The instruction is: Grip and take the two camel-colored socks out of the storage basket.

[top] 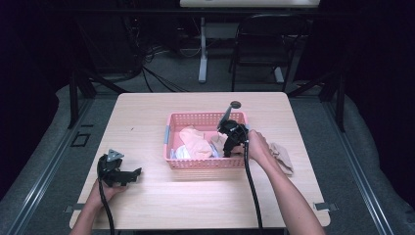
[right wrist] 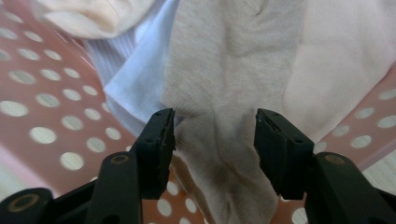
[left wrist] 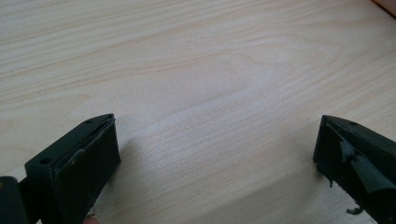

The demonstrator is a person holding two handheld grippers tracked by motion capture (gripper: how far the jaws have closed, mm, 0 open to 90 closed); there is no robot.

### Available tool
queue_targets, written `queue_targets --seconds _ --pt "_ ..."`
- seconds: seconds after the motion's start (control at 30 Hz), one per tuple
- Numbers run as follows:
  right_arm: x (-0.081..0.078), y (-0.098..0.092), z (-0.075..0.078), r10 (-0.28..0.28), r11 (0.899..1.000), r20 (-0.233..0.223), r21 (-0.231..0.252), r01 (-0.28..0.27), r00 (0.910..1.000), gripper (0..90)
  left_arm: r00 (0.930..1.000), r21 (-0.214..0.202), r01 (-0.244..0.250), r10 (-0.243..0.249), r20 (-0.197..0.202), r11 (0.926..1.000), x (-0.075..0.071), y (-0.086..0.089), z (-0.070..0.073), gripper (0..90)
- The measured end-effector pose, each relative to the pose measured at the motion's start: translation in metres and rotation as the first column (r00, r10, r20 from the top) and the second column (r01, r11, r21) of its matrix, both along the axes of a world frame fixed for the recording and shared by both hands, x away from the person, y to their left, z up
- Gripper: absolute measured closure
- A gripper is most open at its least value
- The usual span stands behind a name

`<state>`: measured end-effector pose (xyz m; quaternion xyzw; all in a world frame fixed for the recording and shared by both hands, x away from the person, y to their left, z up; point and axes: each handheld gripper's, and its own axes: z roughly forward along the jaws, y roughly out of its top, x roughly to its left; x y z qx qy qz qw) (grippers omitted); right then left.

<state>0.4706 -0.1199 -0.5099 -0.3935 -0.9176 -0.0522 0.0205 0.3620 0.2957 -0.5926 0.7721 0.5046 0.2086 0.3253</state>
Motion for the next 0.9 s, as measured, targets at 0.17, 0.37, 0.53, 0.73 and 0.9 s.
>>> queue_targets --seconds 0.17,0.37,0.53,0.73,0.9 --pt "0.003 0.000 -0.008 -0.011 1.000 -0.009 -0.022 0.011 0.9999 59.9 1.0000 0.000 0.001 -0.001 0.001 1.0000 0.000 0.000 0.000 0.0" --pt "0.002 0.001 -0.013 -0.013 0.999 0.002 -0.038 0.013 0.9999 82.5 1.0000 0.000 0.002 -0.002 0.001 1.0000 0.000 0.000 0.000 0.0" --pt "-0.002 0.000 -0.005 -0.028 1.000 0.032 0.000 0.028 0.9991 85.6 1.0000 0.000 0.003 -0.003 0.001 1.0000 0.000 0.000 0.000 0.0" --pt "-0.006 0.001 0.008 -0.027 0.999 0.056 0.020 0.026 0.9980 86.1 1.0000 0.001 0.003 -0.003 0.001 1.0000 0.000 0.000 0.000 0.0" --pt "-0.006 -0.004 0.024 -0.042 0.998 0.088 0.056 0.037 0.9952 86.4 1.0000 0.001 0.001 -0.001 0.002 1.0000 0.000 0.000 0.000 0.0"
